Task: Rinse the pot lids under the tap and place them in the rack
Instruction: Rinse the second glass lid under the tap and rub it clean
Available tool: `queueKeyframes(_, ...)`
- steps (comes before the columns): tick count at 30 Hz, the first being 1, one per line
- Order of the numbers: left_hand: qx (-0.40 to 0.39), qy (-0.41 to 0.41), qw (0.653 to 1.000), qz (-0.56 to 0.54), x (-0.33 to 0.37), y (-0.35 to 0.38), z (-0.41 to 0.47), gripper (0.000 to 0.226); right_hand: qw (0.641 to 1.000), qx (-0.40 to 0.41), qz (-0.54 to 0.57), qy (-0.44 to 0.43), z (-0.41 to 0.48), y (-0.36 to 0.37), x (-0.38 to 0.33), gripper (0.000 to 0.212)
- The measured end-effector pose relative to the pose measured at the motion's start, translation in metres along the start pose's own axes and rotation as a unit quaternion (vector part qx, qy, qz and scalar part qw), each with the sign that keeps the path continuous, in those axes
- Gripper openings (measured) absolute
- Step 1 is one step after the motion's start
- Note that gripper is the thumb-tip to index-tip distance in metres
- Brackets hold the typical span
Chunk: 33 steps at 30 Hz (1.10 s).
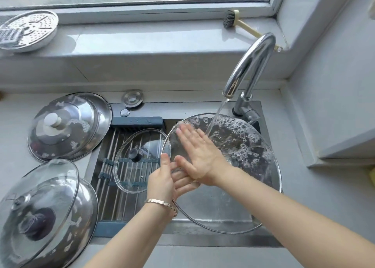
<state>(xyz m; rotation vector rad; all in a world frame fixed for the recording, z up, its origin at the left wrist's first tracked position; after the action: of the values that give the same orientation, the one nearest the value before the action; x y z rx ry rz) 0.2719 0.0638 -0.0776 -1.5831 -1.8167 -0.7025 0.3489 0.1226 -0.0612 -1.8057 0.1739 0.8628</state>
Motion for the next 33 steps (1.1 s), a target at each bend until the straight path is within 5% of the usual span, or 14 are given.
queueKeyframes(4, -0.004, -0.004, 1.000, 0.005, 0.001, -0.002, -0.001, 0.052, 0.986, 0.066, -0.003, 0.152, 0.002, -0.022, 0.049, 0.071)
queueKeyframes(10, 0.023, 0.002, 1.000, 0.008, 0.006, -0.006, -0.004, 0.045, 0.998, -0.009, 0.012, -0.055, 0.009, 0.007, -0.018, 0.066)
queueKeyframes(16, 0.080, 0.055, 0.990, 0.100, 0.040, -0.032, -0.002, 0.047, 0.980, 0.044, 0.044, 0.189, -0.013, -0.003, 0.094, 0.067)
queueKeyframes(21, 0.140, 0.154, 0.959, 0.193, 0.091, -0.042, -0.010, 0.040, 0.899, 0.009, 0.090, 0.428, -0.077, 0.037, 0.162, 0.062)
queueKeyframes(26, 0.130, 0.143, 0.963, 0.186, 0.089, -0.036, -0.013, 0.042, 0.921, 0.070, 0.262, 0.279, -0.050, 0.044, 0.092, 0.065)
queueKeyframes(30, 0.089, 0.098, 0.978, 0.161, 0.060, -0.021, -0.014, 0.044, 0.932, 0.172, 0.230, 0.219, -0.014, 0.002, 0.061, 0.072)
queueKeyframes(33, 0.052, 0.053, 0.991, 0.115, 0.039, -0.005, -0.015, 0.047, 0.963, 0.158, 0.195, 0.098, 0.014, -0.022, 0.020, 0.080)
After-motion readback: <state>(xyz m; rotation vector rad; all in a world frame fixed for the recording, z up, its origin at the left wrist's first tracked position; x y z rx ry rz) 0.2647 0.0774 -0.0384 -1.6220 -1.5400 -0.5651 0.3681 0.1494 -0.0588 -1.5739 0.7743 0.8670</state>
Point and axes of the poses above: each hand's wrist, its own z-axis towards the middle knuckle, its own y-axis out of the palm, x = y × z, the point moved 10 cm from there along z, towards the middle knuckle, and after that the axes turned 15 degrees about z, right-handed, at the moved point
